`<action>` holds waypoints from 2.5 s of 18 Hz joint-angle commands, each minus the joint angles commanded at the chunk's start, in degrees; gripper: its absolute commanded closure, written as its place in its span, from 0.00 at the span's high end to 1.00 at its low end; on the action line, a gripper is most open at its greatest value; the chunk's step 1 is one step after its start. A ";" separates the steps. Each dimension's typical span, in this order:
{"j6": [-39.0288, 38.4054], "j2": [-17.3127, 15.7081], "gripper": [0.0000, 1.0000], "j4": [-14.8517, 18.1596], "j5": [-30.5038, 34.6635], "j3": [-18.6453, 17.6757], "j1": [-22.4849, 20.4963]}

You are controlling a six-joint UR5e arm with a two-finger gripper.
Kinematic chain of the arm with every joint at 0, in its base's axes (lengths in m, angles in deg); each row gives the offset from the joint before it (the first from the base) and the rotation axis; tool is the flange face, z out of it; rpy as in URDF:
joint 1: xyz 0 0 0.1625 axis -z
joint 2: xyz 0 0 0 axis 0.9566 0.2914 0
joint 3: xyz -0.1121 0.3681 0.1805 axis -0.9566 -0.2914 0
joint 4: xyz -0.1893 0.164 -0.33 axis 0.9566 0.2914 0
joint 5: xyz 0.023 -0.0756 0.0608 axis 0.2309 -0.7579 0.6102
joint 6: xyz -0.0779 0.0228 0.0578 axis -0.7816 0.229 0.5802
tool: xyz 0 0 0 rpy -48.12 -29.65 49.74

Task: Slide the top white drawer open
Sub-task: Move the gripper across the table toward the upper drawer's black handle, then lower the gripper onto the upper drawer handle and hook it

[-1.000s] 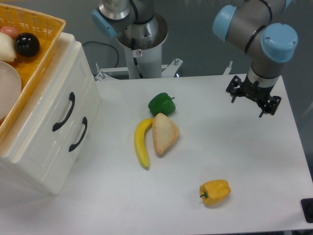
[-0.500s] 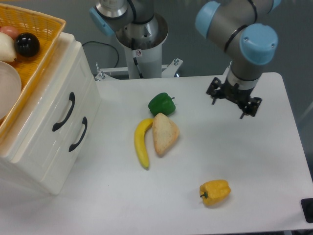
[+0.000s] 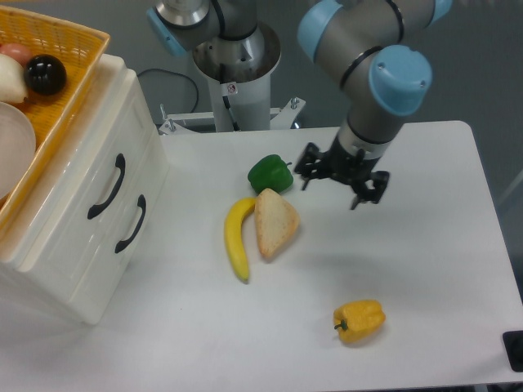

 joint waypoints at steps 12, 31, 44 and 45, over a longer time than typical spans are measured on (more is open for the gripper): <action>-10.11 -1.06 1.00 0.44 -6.68 -0.18 8.71; -11.52 0.17 1.00 4.57 -8.35 -0.79 19.61; -11.61 0.17 1.00 4.66 -8.44 -2.02 21.28; -11.61 0.17 1.00 4.66 -8.44 -2.02 21.28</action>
